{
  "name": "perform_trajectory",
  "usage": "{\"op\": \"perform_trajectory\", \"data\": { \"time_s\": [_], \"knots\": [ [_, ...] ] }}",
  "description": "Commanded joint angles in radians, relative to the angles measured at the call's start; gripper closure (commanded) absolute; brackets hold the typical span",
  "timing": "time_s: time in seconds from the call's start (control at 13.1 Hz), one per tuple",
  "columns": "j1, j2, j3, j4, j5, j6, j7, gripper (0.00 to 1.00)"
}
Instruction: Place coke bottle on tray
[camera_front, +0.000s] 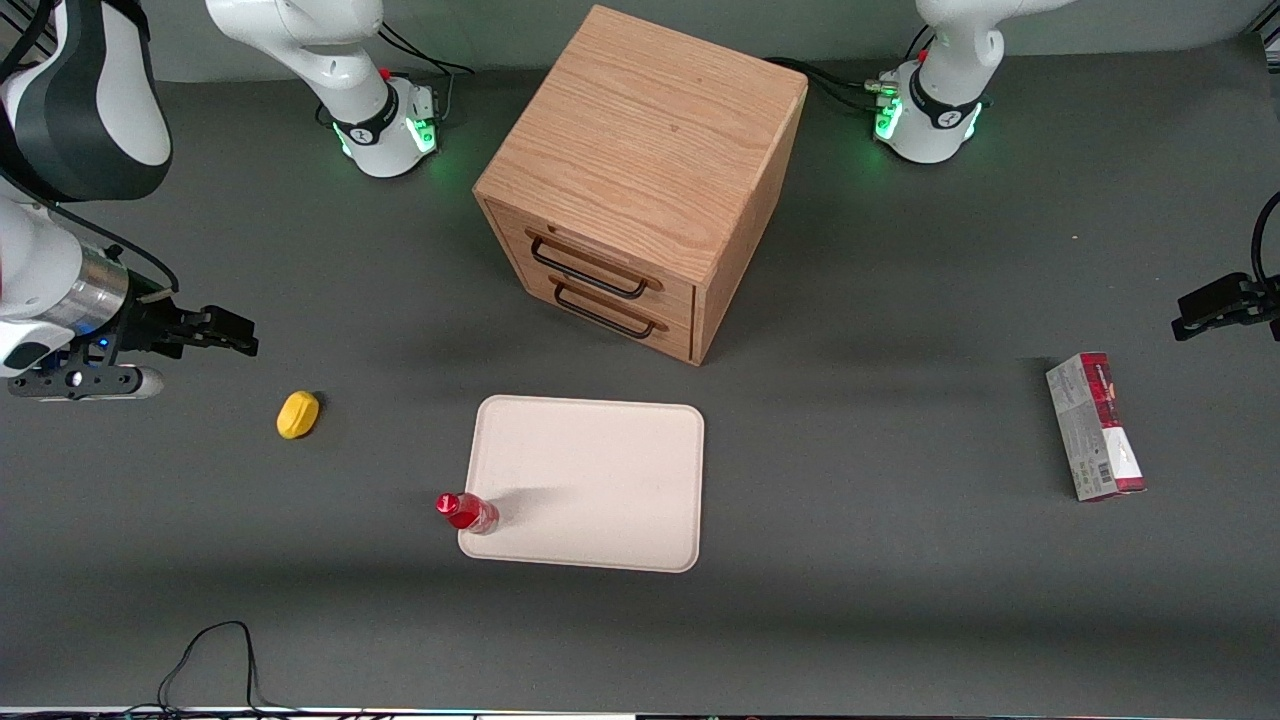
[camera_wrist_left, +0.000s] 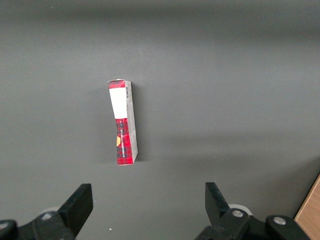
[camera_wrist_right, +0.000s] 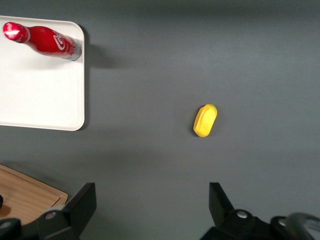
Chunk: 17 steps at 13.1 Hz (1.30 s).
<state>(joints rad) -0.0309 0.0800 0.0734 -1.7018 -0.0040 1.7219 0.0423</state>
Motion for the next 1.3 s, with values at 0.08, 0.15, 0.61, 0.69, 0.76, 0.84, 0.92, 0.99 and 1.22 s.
{"op": "perform_trajectory", "data": {
  "time_s": [0.08, 0.15, 0.61, 0.69, 0.76, 0.84, 0.92, 0.99, 1.22],
  "knots": [
    [0.014, 0.004, -0.006, 0.118, 0.016, -0.1, -0.007, 0.0],
    [0.012, 0.007, -0.007, 0.145, 0.016, -0.135, -0.012, 0.0],
    [0.002, 0.009, -0.04, 0.152, 0.013, -0.193, -0.125, 0.0],
    [-0.001, 0.012, -0.041, 0.155, 0.015, -0.193, -0.125, 0.0],
    [-0.003, 0.014, -0.043, 0.16, 0.015, -0.193, -0.125, 0.0],
    [-0.003, 0.023, -0.044, 0.162, 0.015, -0.193, -0.125, 0.0],
    [-0.004, 0.027, -0.046, 0.165, 0.015, -0.193, -0.125, 0.0],
    [-0.004, 0.029, -0.052, 0.168, 0.018, -0.193, -0.127, 0.0],
    [0.0, 0.035, -0.055, 0.206, 0.029, -0.193, -0.119, 0.0]
  ]
}}
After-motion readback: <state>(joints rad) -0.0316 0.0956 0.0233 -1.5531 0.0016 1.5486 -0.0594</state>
